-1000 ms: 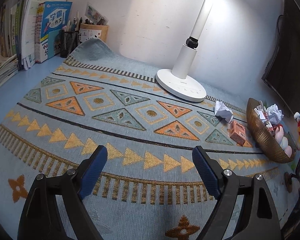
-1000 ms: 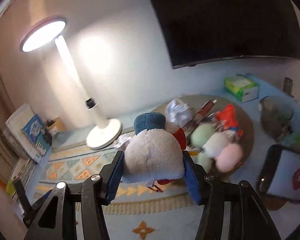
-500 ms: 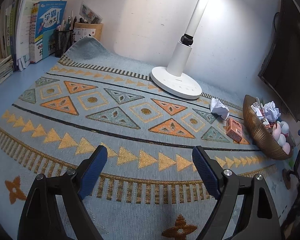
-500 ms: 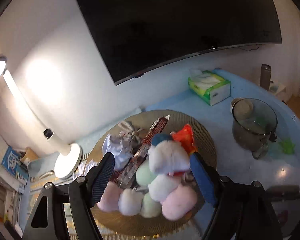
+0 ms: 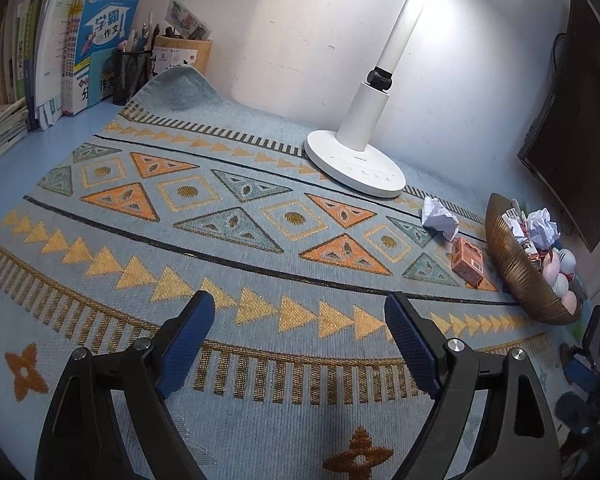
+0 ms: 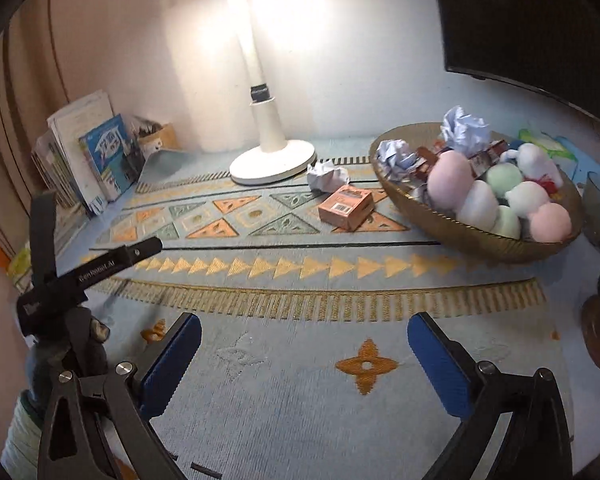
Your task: Organize objects
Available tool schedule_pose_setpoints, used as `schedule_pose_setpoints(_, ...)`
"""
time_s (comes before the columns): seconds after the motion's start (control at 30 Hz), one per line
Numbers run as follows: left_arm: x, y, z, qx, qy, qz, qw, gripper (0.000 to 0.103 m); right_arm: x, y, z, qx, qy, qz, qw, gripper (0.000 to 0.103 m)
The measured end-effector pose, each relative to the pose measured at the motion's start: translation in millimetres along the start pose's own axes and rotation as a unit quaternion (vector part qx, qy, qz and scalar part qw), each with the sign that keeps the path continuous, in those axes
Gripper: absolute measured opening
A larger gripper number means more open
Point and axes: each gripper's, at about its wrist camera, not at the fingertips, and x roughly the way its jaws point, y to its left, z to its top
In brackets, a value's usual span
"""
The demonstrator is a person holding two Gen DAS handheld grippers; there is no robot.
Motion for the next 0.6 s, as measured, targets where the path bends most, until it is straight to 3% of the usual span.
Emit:
schedule_pose_setpoints(0.17, -0.3, 0.8, -0.1, -0.001, -0.002, 0.003, 1.0000, 0.086, 56.0, -1.6, 2.7, 0.000, 0.049, -0.025, 0.998, 0.103)
schedule_pose_setpoints(0.33, 1.0, 2.2, 0.3, -0.006, 0.000, 0.002, 1.0000, 0.086, 77.2, -11.0, -1.0, 0.021, 0.102, -0.027, 0.994, 0.103)
schedule_pose_setpoints(0.6, 1.7, 3.0, 0.4, -0.008, 0.001, 0.002, 1.0000, 0.086, 82.6, -2.3, -0.4, -0.006, 0.110, -0.051, 0.993, 0.103)
